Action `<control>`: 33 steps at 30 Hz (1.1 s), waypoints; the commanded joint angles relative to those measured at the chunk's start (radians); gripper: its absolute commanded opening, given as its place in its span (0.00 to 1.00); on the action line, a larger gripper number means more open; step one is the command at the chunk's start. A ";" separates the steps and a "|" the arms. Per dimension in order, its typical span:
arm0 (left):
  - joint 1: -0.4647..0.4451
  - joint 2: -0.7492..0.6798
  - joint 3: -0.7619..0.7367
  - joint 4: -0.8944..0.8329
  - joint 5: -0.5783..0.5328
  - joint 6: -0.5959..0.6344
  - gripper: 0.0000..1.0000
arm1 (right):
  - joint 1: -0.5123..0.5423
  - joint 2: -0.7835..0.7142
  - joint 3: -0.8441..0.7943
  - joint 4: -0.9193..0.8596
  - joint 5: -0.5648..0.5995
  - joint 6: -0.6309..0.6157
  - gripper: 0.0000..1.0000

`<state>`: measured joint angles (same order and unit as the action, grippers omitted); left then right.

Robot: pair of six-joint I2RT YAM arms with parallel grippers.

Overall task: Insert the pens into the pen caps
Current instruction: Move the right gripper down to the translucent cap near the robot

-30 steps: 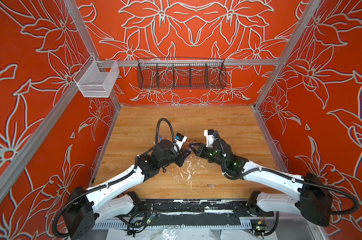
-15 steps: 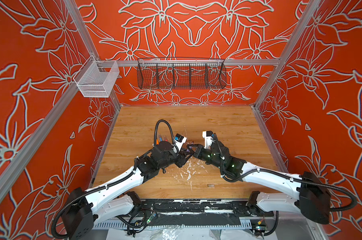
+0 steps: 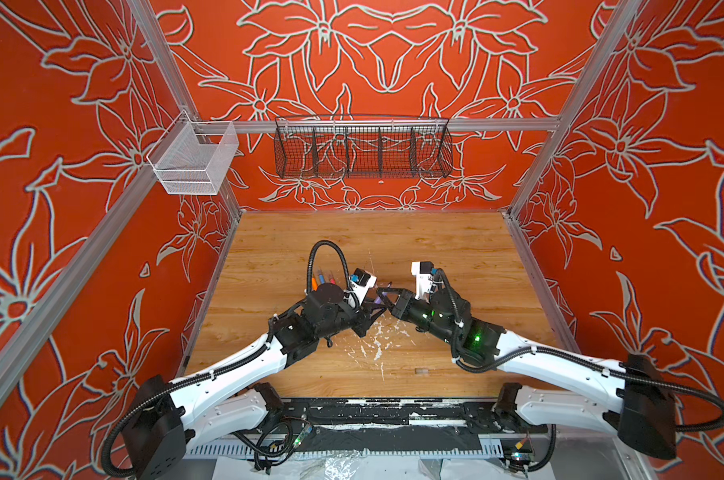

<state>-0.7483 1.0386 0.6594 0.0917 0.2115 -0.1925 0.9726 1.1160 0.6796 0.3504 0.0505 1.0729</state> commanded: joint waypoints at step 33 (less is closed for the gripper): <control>0.099 0.021 0.000 -0.075 -0.305 -0.121 0.00 | 0.134 -0.220 0.056 -1.014 0.010 -0.177 0.31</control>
<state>-0.6521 1.0855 0.6582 0.0319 -0.0292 -0.2932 1.0718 0.8970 0.7319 -0.4328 0.0620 0.8967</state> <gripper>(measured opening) 0.149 0.321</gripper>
